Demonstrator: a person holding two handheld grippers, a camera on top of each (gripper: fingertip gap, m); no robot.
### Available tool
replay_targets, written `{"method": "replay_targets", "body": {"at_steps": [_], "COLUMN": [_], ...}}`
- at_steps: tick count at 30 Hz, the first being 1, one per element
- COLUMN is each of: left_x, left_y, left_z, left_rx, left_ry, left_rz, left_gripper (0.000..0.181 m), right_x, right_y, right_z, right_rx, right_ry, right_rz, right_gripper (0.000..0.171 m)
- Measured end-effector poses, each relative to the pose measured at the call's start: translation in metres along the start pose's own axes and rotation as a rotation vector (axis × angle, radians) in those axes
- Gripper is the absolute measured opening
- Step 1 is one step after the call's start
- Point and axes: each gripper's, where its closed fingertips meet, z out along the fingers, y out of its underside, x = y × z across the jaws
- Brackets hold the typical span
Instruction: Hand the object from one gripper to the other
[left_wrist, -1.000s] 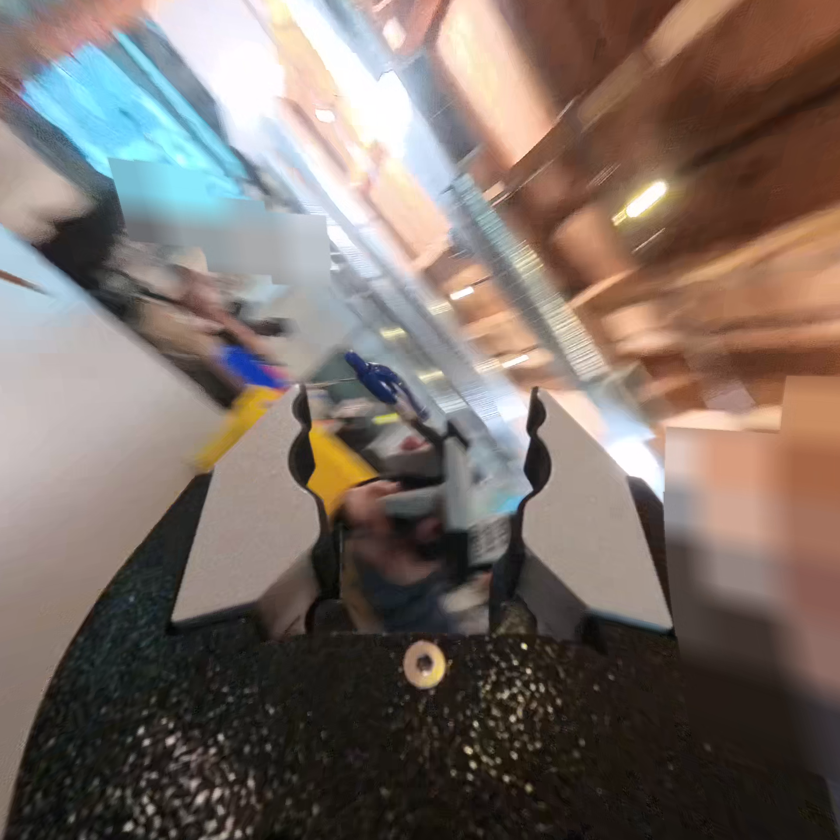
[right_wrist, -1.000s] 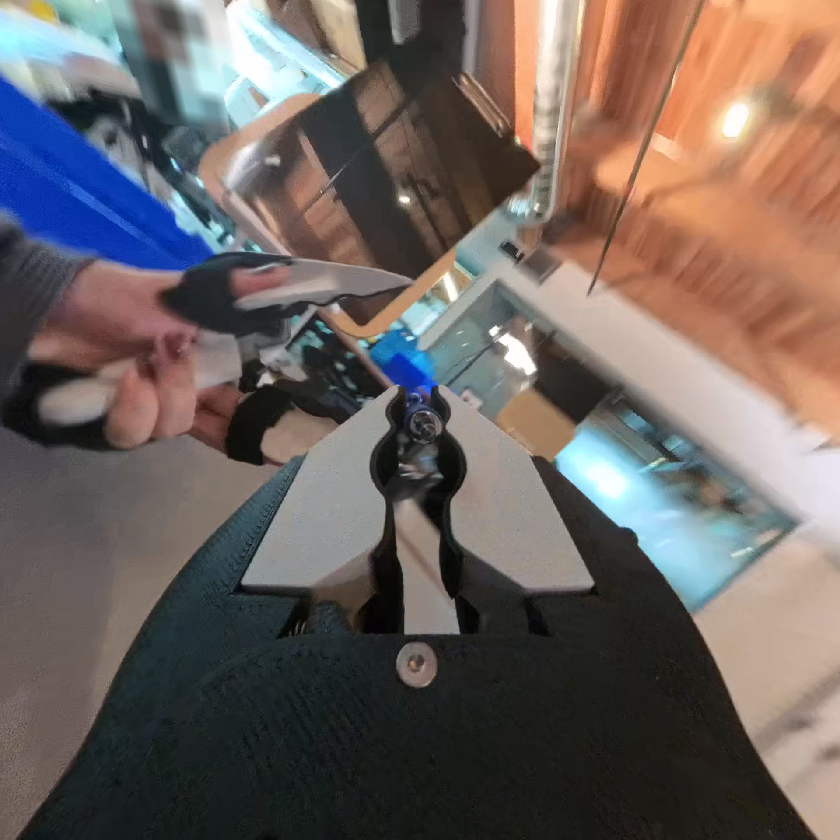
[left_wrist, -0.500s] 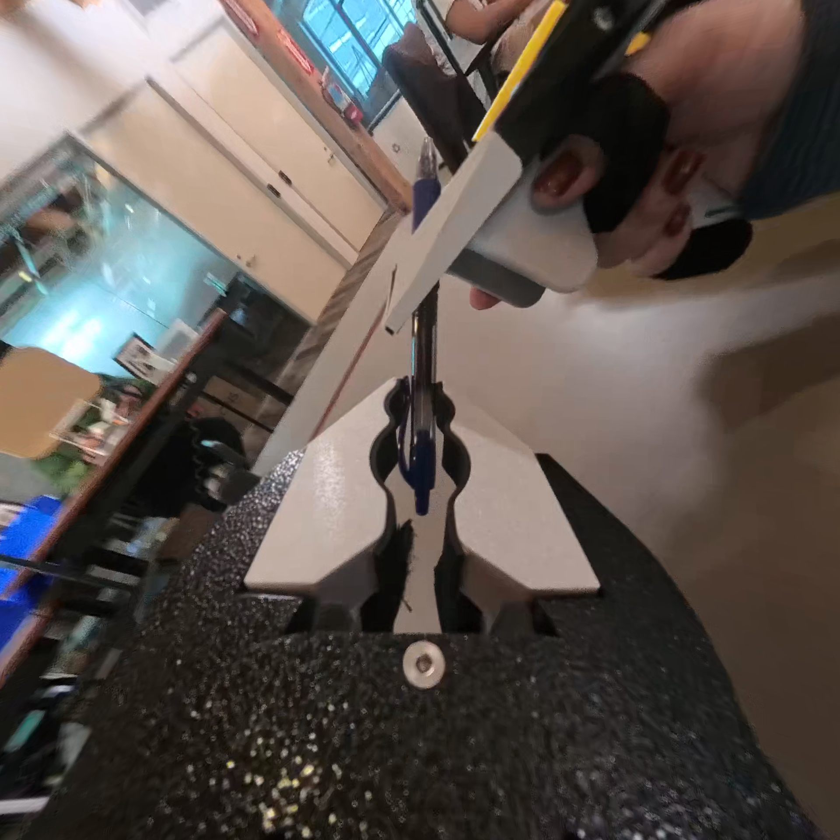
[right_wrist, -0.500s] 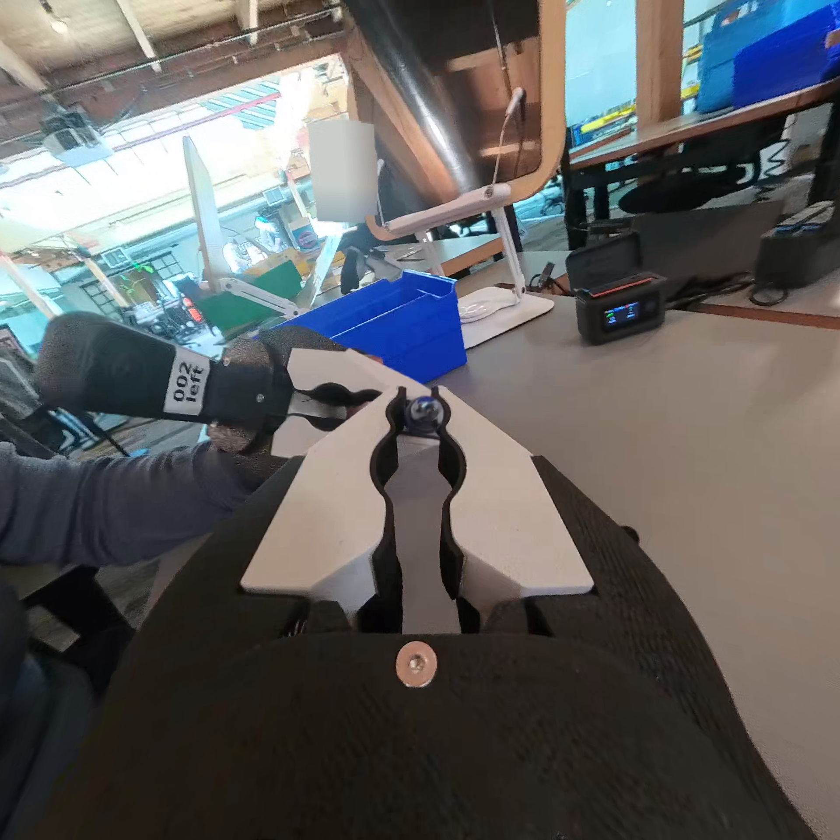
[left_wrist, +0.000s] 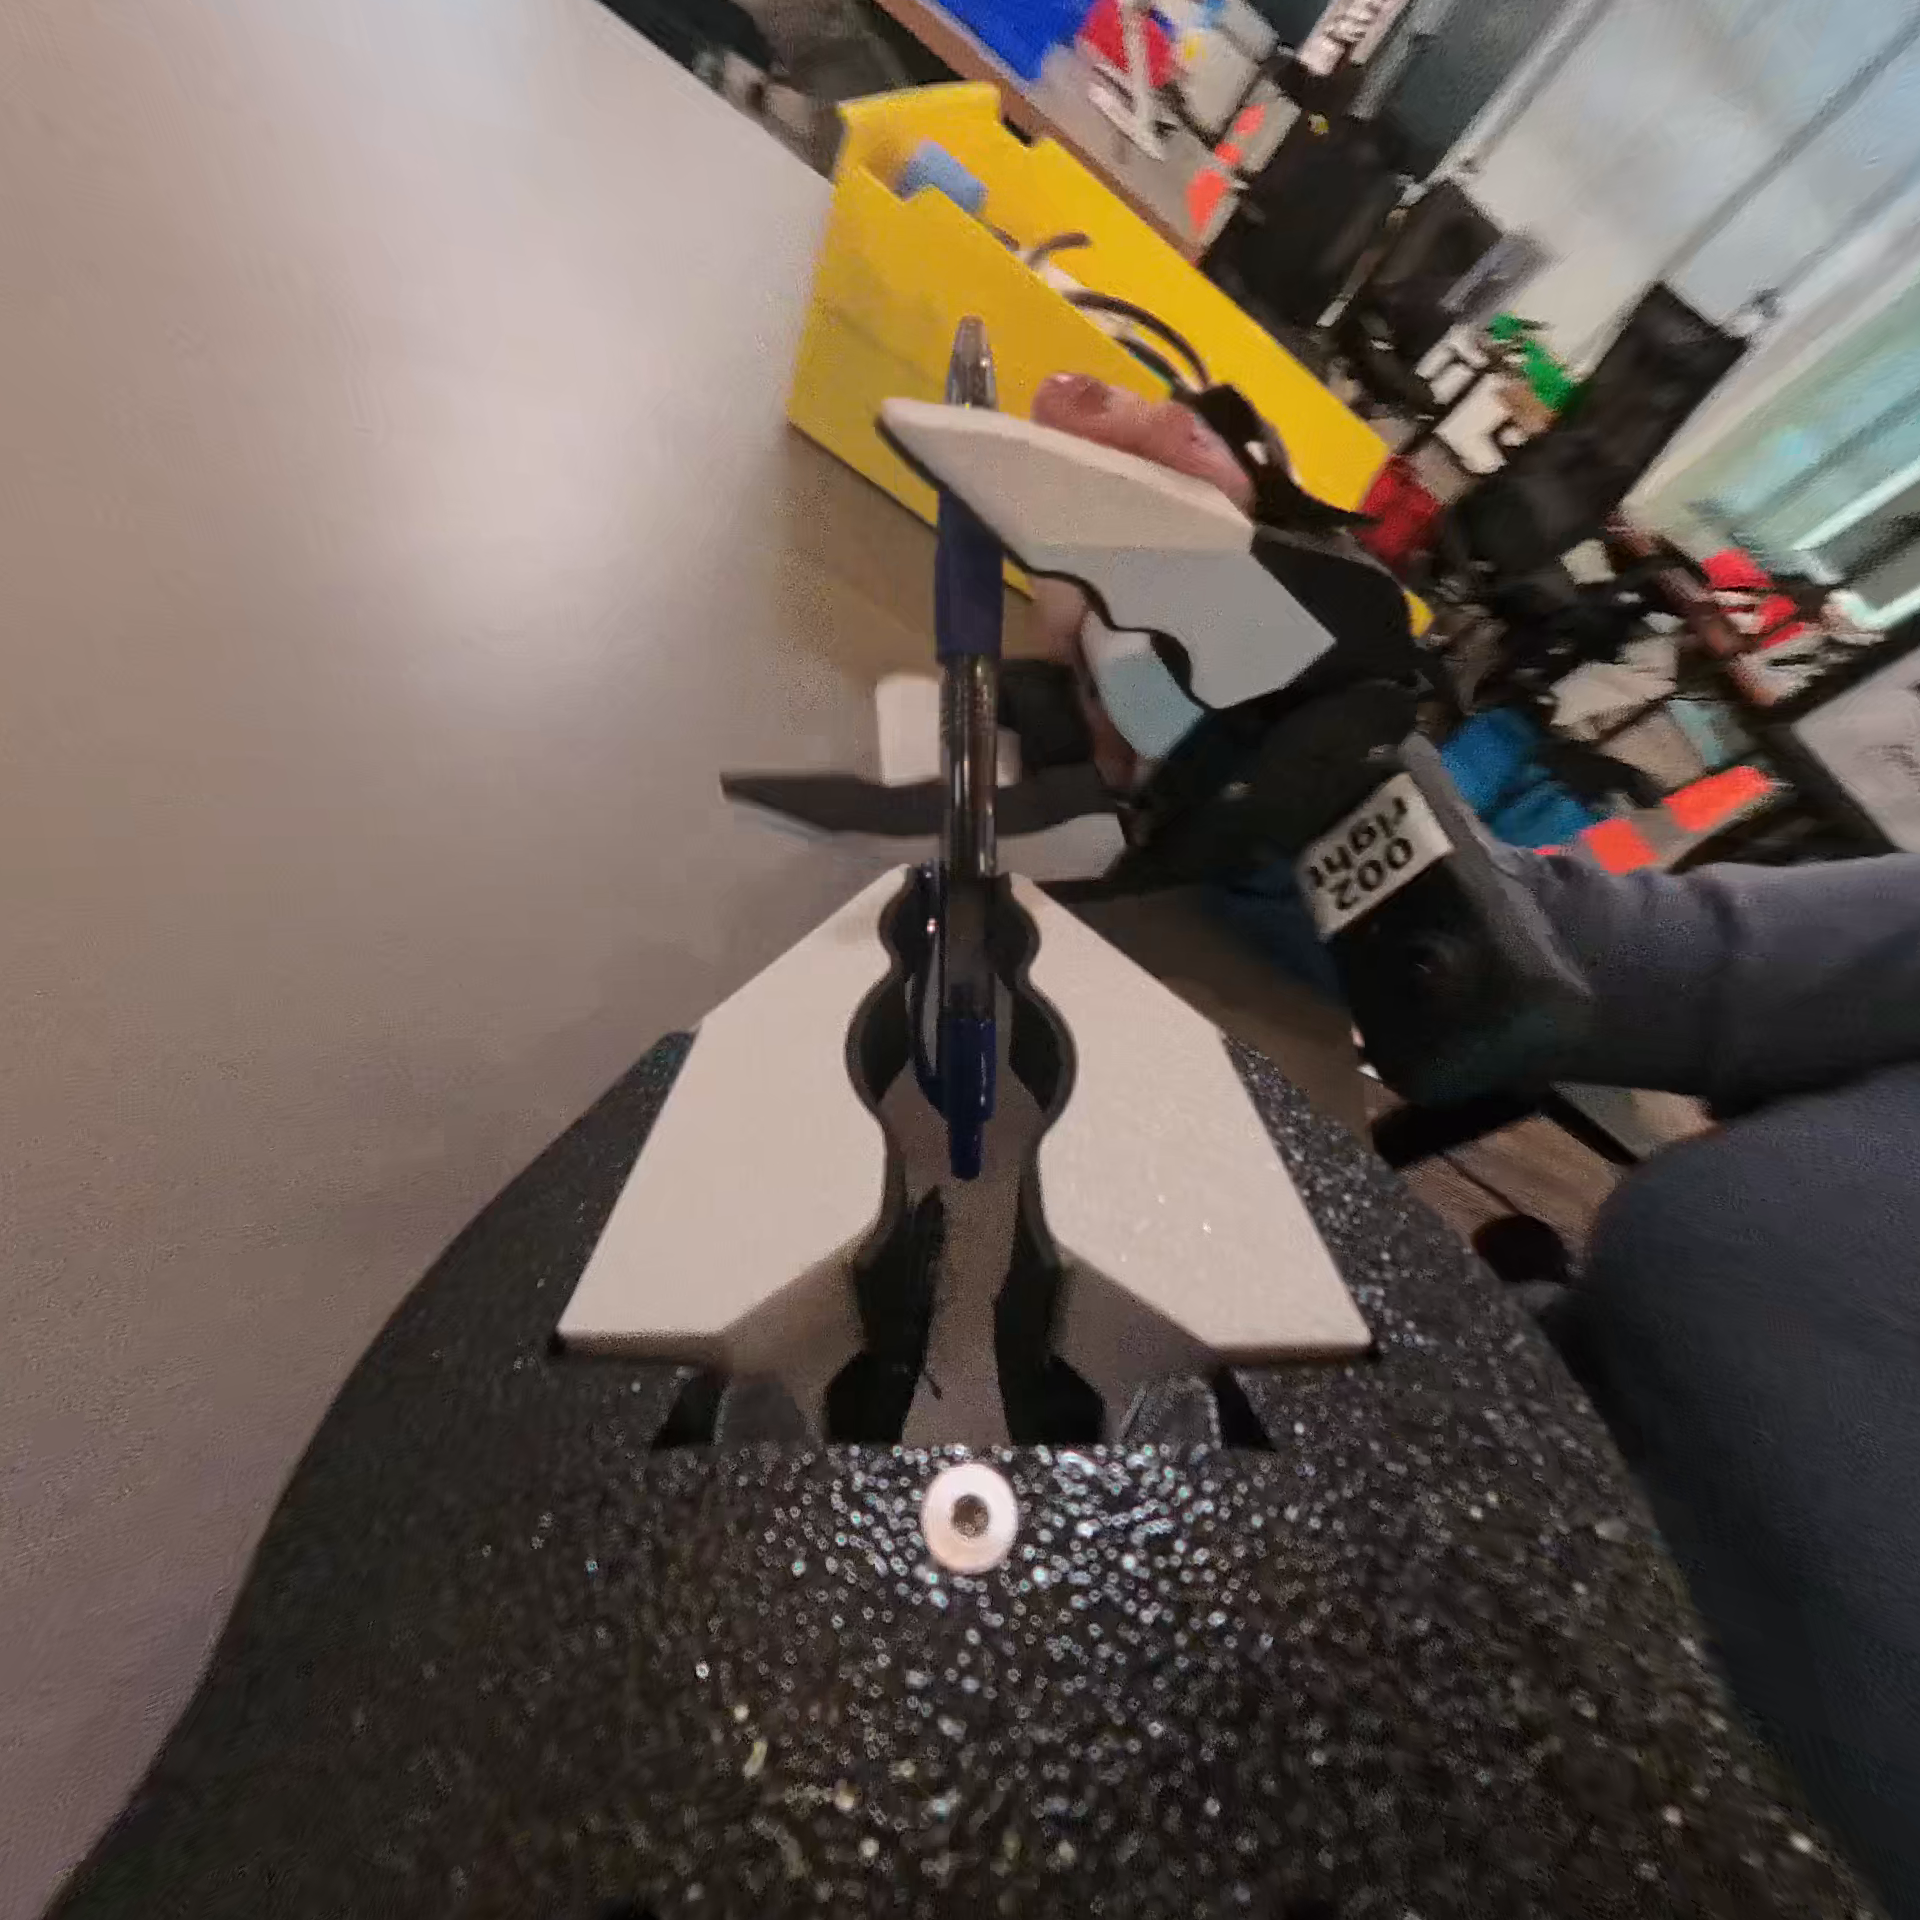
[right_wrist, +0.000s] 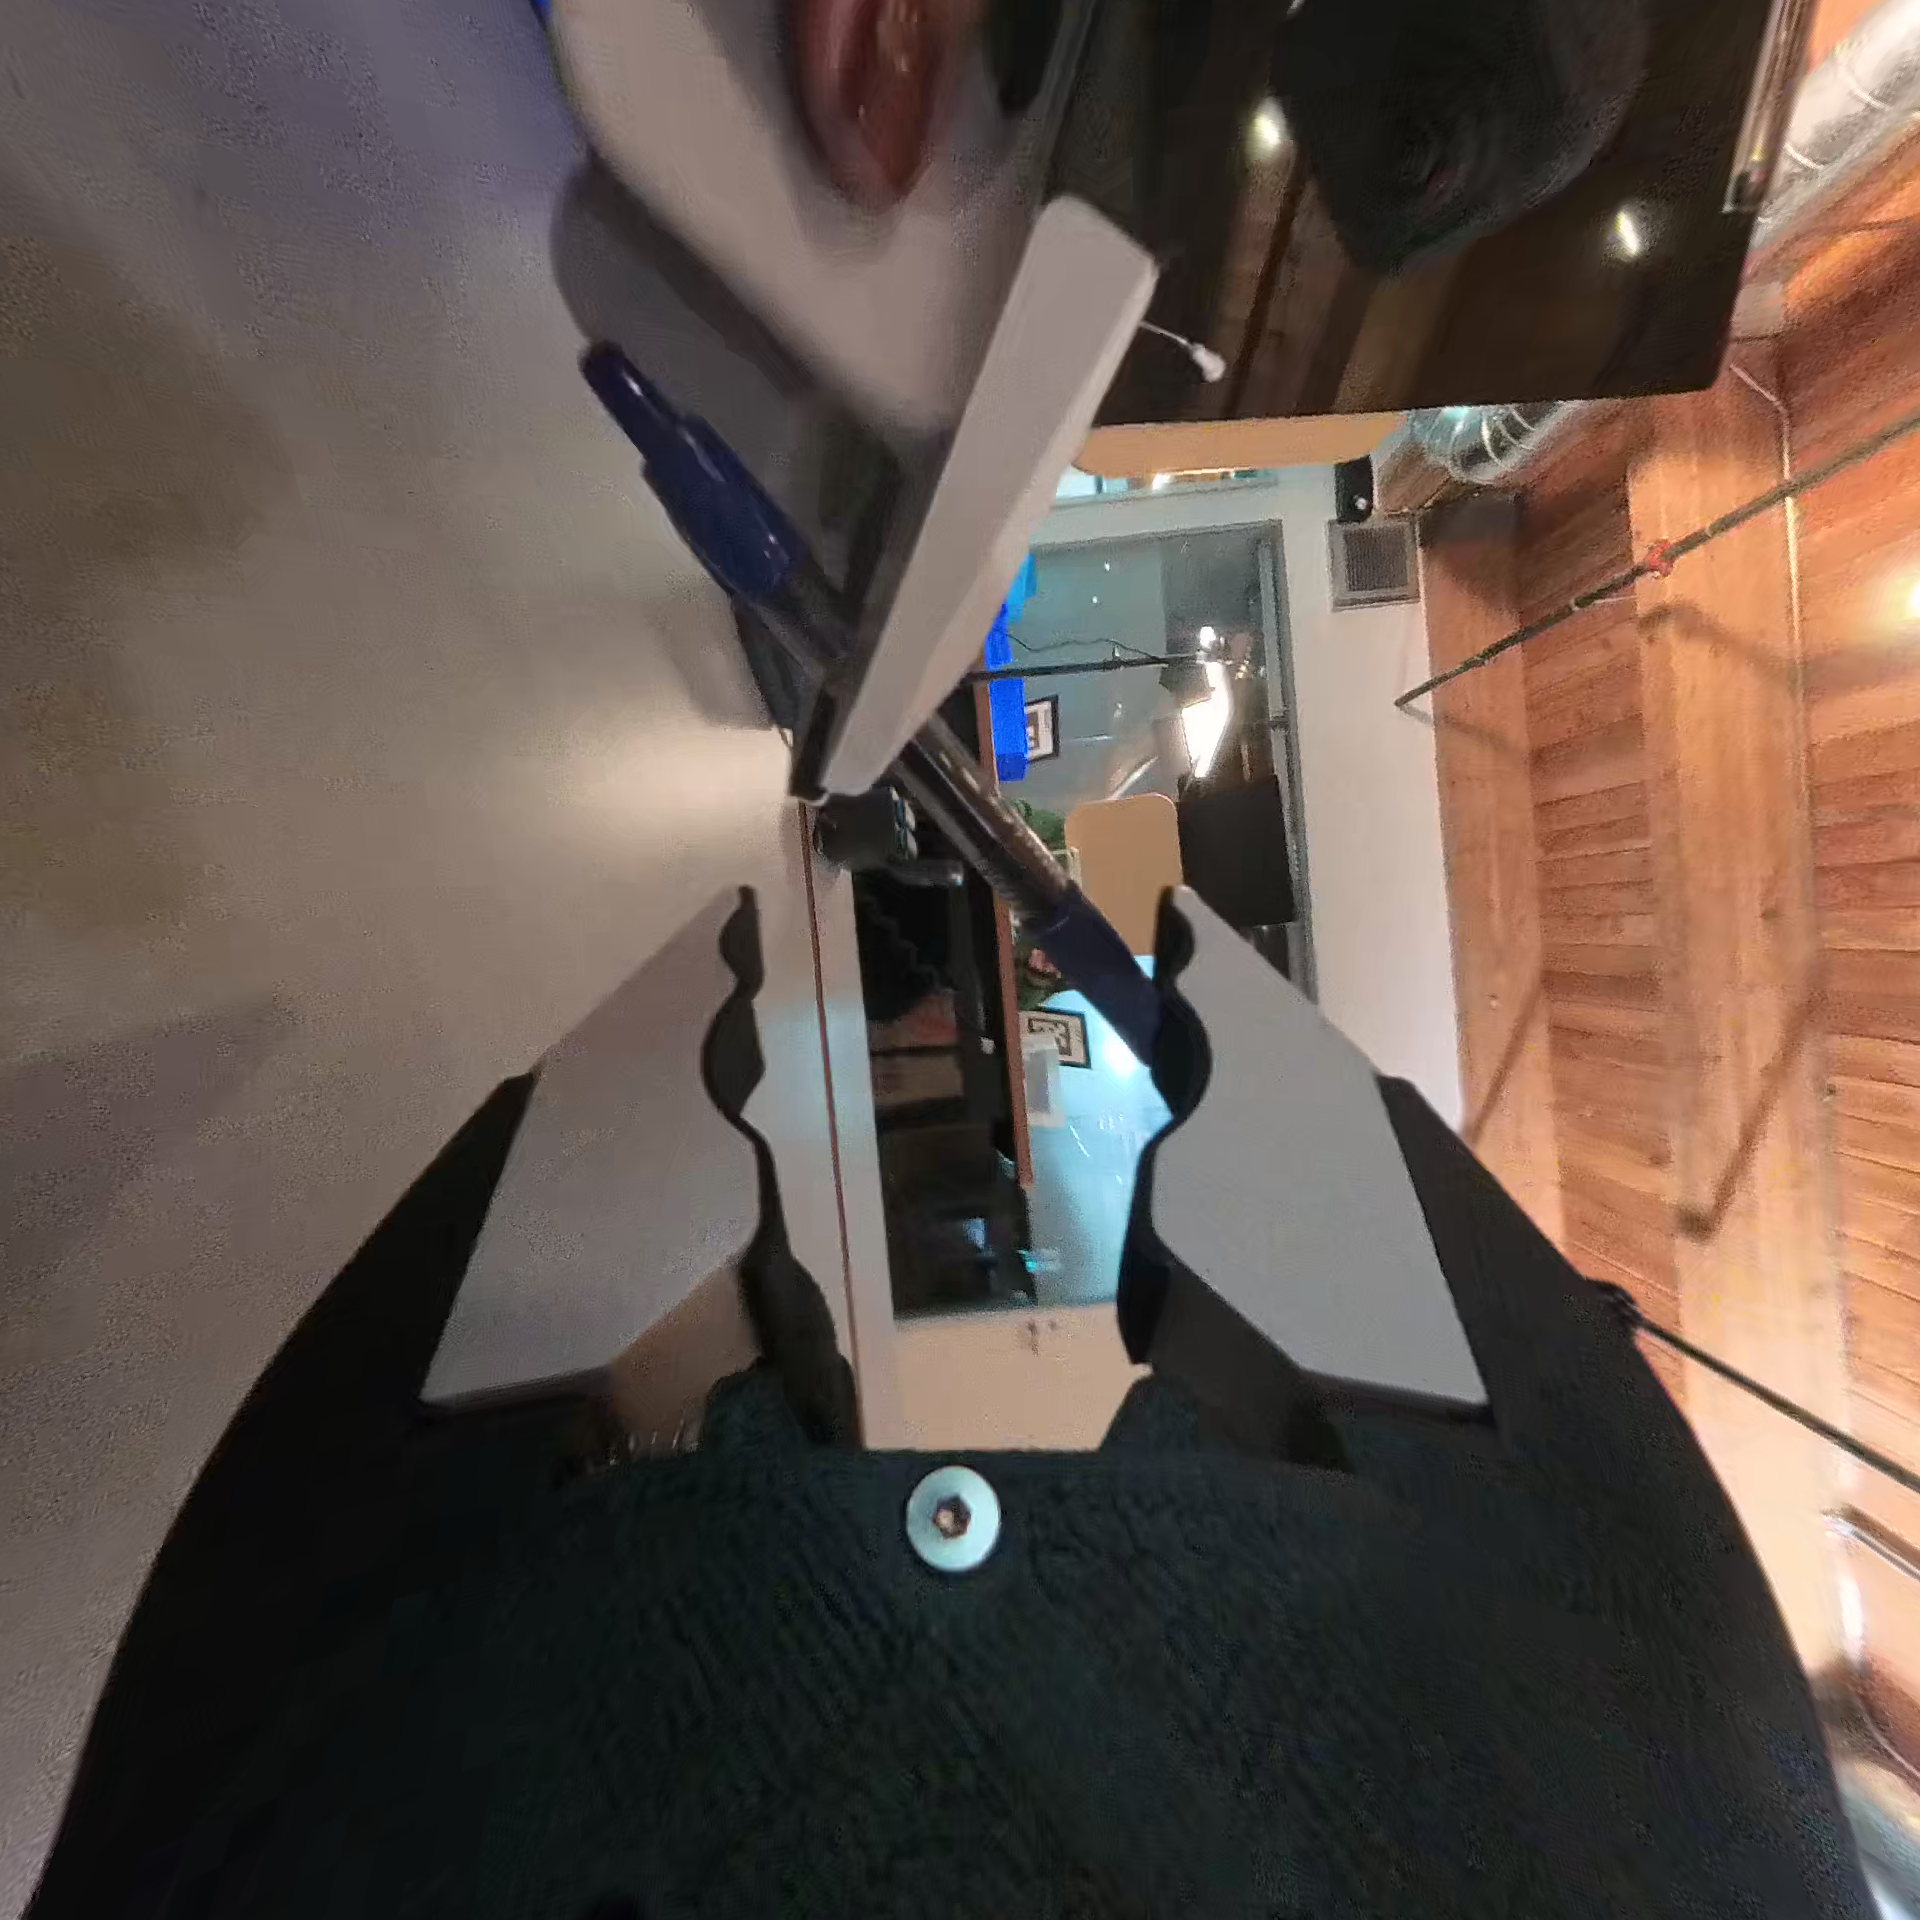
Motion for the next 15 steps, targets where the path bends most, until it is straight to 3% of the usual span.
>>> {"method": "replay_targets", "body": {"at_steps": [3,4,5,7,8,10,12,15], "left_x": [0.002,0.009,0.02,0.024,0.019,0.008,0.014,0.027], "left_y": [0.0,-0.008,-0.016,-0.023,-0.022,-0.018,-0.024,-0.03], "left_z": [0.004,0.003,0.0,-0.001,0.0,0.002,0.001,0.0], "left_rx": [0.026,0.082,0.132,0.168,0.163,0.135,0.176,0.231], "left_ry": [0.028,0.062,0.117,0.084,0.007,-0.176,-0.274,-0.267], "left_rz": [0.051,0.07,0.101,0.216,0.341,0.61,0.806,0.847], "left_gripper": [0.011,0.014,0.036,0.099,0.111,0.113,0.099,0.08], "right_x": [0.017,0.017,0.017,0.017,0.014,0.007,-0.003,-0.014], "right_y": [0.003,0.008,0.012,0.01,0.008,0.002,-0.005,-0.013], "right_z": [-0.005,-0.005,-0.004,-0.004,-0.003,-0.004,-0.007,-0.013], "right_rx": [-0.009,-0.032,-0.043,-0.01,0.002,0.046,0.094,0.135], "right_ry": [0.085,0.071,0.056,-0.004,-0.054,-0.18,-0.334,-0.481], "right_rz": [0.024,0.059,0.123,0.32,0.432,0.653,0.855,0.962], "right_gripper": [0.023,0.021,0.015,0.01,0.011,0.01,0.009,0.009]}}
